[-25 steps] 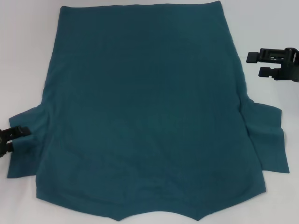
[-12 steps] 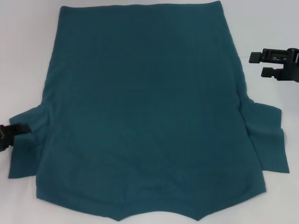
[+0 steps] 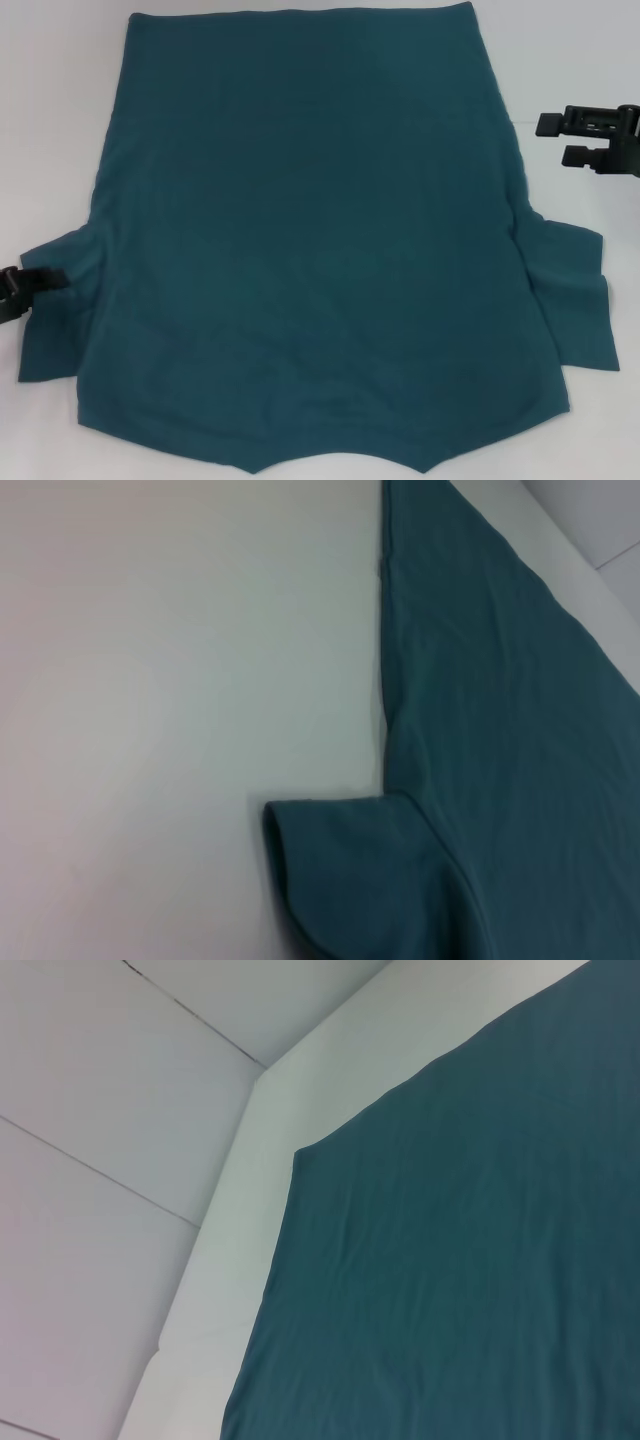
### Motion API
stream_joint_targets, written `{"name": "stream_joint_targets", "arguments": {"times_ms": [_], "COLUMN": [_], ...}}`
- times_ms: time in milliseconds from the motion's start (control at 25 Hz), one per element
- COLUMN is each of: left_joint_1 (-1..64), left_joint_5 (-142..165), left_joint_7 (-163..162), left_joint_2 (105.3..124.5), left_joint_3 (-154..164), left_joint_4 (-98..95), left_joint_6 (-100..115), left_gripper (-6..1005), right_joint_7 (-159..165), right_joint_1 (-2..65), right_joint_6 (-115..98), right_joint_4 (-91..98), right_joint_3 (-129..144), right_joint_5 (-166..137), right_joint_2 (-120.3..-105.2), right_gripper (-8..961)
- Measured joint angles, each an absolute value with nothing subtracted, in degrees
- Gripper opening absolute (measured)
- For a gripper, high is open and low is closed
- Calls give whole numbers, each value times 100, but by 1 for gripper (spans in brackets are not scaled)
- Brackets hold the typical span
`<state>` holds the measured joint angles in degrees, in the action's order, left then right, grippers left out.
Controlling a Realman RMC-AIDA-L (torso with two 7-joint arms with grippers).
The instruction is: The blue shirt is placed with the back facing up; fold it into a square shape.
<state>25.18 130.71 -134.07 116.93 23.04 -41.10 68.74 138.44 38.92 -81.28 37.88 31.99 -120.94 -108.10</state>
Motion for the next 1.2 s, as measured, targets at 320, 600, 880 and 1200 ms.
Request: {"name": "stream_joint_targets", "arguments": {"times_ms": [320,600,880,1200], "left_joint_1": [2566,2566,2682,2860], "left_joint_5": [13347,13356,14007,14640], "left_joint_7": [-13546,-13523,-13542,-13703], "left_joint_2": [11665,11663,11655,11635], "left_joint_3": [2289,2306,2531,2724], "left_joint_4": [-4104,-4137,-4549,-5206], "left_joint_6": [6859,6894,6913,6901], "left_gripper": [389,254,2,2], "right_joint_7": [13844,13851,13863,13878], "right_joint_1": [3845,3840,3841,3841], "right_joint_6": [-8119,-8077,-8069,-8054], "right_joint_4": [3788,3788,3788,3788], "right_joint_3": [3191,3190,3190,3190], "right_joint_5": [-12072,-12067,-12067,-12071], "right_joint_2": [-10803,-10792,-10793,-10793], "right_gripper": [872,871,870,869]}}
